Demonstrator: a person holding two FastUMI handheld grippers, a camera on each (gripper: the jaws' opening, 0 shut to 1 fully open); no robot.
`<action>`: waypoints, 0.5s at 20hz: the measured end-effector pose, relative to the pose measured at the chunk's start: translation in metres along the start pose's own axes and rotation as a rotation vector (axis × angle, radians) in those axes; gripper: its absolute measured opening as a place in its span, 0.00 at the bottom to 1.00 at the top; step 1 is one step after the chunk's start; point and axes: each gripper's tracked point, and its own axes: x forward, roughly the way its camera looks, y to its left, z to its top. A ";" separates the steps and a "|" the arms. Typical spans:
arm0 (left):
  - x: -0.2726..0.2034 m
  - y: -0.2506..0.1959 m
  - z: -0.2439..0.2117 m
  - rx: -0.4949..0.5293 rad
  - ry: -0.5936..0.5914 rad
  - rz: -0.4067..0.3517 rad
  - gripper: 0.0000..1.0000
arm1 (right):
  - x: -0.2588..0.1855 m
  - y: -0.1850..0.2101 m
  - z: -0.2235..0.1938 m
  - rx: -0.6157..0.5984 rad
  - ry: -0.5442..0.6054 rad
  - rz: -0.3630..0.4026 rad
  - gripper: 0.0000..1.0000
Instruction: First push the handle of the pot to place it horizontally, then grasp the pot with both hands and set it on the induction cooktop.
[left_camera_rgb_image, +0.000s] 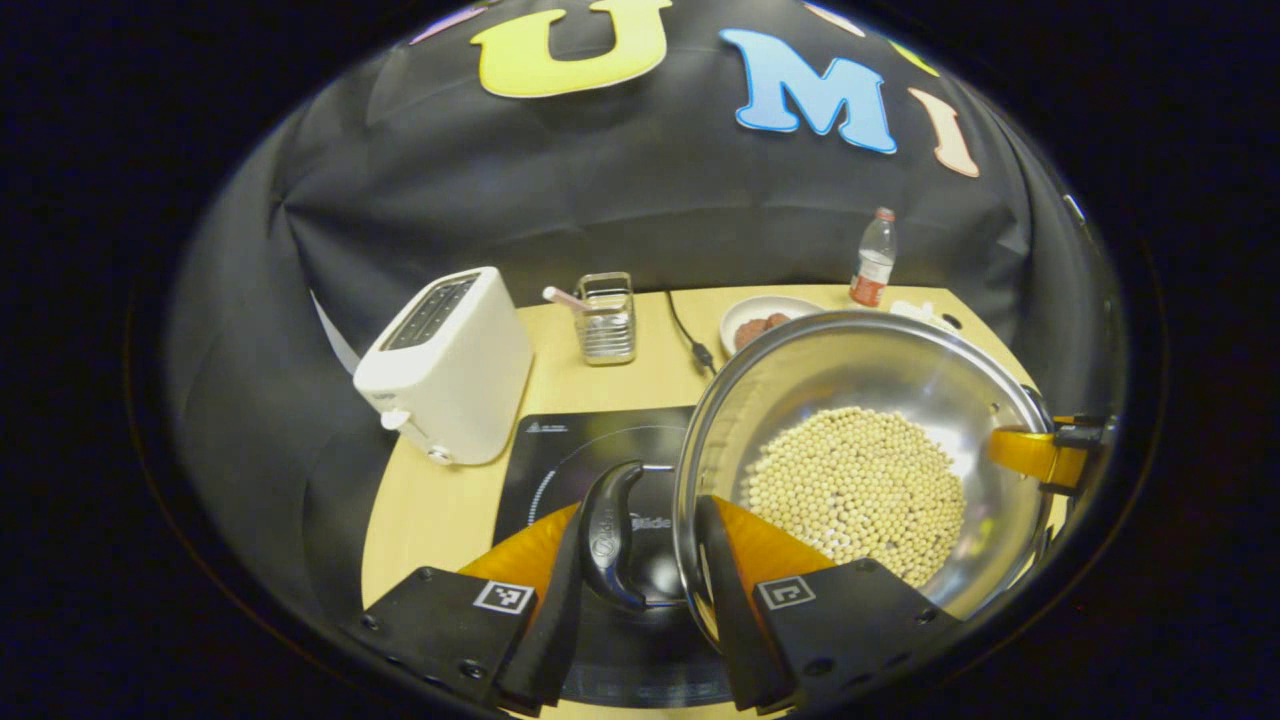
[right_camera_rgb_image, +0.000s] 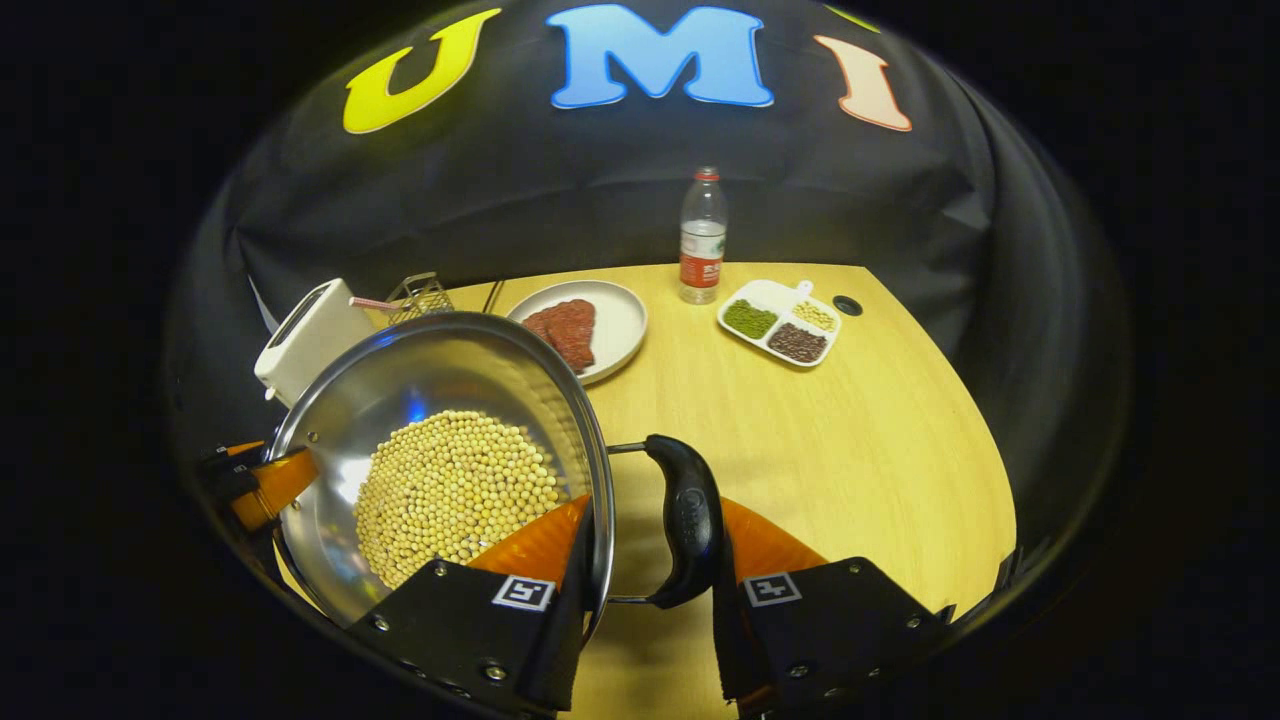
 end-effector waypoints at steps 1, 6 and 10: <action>-0.001 0.011 0.000 -0.003 0.001 0.006 0.67 | 0.002 0.011 -0.001 0.001 0.000 0.007 0.54; 0.004 0.046 -0.001 -0.016 0.004 0.030 0.67 | 0.009 0.052 -0.002 -0.005 0.004 0.026 0.54; 0.016 0.079 -0.008 -0.024 0.010 0.039 0.66 | 0.015 0.079 -0.006 -0.012 0.008 0.030 0.54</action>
